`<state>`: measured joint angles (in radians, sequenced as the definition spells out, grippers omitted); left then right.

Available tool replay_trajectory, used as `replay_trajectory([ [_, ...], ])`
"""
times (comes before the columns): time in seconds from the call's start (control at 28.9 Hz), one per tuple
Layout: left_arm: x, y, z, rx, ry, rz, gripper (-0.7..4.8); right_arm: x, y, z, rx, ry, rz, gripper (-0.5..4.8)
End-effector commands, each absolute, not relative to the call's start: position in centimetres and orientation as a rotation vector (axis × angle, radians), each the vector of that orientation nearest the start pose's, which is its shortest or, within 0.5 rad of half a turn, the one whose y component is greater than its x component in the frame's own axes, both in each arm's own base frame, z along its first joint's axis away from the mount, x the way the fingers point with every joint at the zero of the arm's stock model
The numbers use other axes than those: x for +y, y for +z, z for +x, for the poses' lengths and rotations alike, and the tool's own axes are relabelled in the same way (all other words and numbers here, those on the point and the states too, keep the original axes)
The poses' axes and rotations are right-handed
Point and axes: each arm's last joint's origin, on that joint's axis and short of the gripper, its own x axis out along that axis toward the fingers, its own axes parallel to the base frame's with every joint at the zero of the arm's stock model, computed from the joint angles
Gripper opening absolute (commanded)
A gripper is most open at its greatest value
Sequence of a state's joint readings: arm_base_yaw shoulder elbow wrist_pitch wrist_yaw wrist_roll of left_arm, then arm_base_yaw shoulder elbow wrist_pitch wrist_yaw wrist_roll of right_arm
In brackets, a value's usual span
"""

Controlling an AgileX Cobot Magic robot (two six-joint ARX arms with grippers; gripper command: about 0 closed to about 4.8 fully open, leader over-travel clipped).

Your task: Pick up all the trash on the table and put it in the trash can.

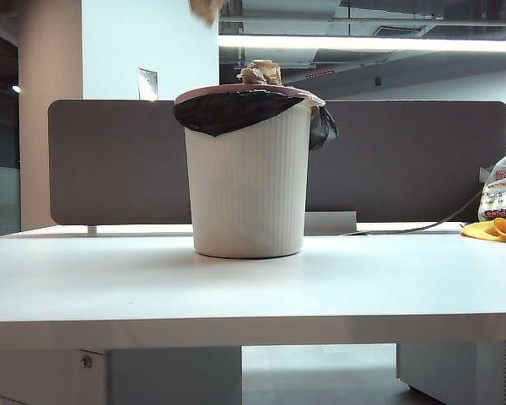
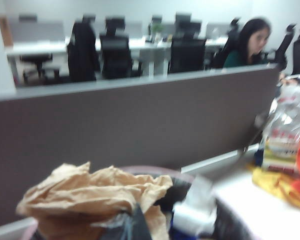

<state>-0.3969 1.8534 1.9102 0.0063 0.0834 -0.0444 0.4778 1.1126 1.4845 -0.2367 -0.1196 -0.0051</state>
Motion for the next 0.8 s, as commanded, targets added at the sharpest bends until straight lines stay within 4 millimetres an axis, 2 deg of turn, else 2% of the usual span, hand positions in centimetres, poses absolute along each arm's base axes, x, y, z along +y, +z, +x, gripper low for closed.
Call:
replay_trajectory([
  [0.03, -17.1, 41.2, 41.5, 0.042, -0.575, -0.090, -0.06, 10.4, 50.2, 18.8, -0.133, 0.649, 0.038, -0.04],
  [0.14, -17.7, 39.2, 42.3, 0.127, -0.626, -0.080, -0.06, 10.6, 49.9, 19.2, -0.118, 0.650, 0.049, -0.04],
  [0.24, -17.8, 38.6, 42.4, 0.162, -0.625, -0.071, -0.04, 10.6, 49.9, 19.2, -0.113, 0.650, 0.048, -0.04],
  [0.28, -17.8, 38.6, 42.5, 0.156, -0.626, -0.067, 0.07, 10.6, 49.9, 19.2, -0.111, 0.650, 0.048, -0.04],
  [0.31, -17.8, 38.7, 42.5, 0.145, -0.623, -0.066, 0.46, 10.6, 49.9, 19.2, -0.111, 0.650, 0.048, -0.04],
  [0.35, -17.8, 38.9, 42.5, 0.130, -0.620, -0.063, 1.19, 10.6, 49.9, 19.2, -0.111, 0.650, 0.048, -0.04],
  [0.42, -17.7, 39.2, 42.6, 0.089, -0.597, -0.041, 4.16, 10.6, 49.9, 19.2, -0.111, 0.650, 0.048, -0.04],
  [0.45, -17.6, 39.4, 42.6, 0.070, -0.558, -0.034, 4.79, 10.6, 49.9, 19.2, -0.109, 0.651, 0.049, -0.04],
  [0.55, -17.4, 39.6, 42.7, 0.058, -0.482, -0.030, 4.79, 10.7, 49.8, 19.1, -0.100, 0.656, 0.049, -0.04],
  [0.8, -17.5, 39.8, 42.5, 0.059, -0.543, -0.032, 4.79, 10.7, 49.6, 19.1, -0.080, 0.665, 0.045, -0.04],
])
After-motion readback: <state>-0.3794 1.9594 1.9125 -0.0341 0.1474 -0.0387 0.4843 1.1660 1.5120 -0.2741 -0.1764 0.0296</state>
